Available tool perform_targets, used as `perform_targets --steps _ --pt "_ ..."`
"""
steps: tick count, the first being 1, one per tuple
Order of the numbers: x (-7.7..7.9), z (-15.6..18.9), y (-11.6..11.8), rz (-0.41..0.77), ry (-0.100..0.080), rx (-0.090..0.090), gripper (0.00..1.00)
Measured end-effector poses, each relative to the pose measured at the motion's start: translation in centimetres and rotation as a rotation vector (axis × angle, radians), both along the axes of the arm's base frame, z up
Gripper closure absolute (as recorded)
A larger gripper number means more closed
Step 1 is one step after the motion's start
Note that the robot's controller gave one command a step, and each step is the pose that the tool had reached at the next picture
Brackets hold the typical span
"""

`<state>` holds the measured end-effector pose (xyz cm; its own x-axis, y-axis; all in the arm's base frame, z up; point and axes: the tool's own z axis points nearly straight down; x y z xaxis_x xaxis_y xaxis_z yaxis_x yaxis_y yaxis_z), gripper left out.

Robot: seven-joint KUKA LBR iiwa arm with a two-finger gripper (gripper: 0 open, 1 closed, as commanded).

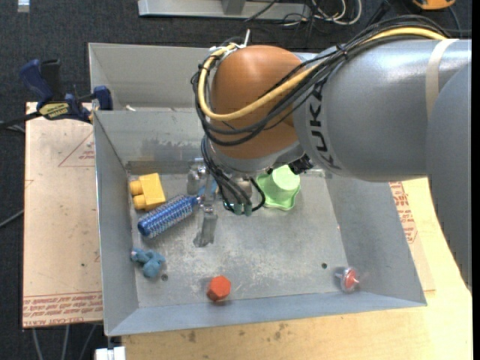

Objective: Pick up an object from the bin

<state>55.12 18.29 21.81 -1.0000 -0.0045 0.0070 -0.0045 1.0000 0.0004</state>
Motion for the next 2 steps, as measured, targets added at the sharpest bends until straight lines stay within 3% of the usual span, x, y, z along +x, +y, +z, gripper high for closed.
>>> perform_targets --steps 1,2 --pt "-1.5 -10.1 1.1 -0.141 0.001 -0.002 0.0" --pt "-3.3 -14.0 6.2 -0.197 -0.002 0.0 0.0"
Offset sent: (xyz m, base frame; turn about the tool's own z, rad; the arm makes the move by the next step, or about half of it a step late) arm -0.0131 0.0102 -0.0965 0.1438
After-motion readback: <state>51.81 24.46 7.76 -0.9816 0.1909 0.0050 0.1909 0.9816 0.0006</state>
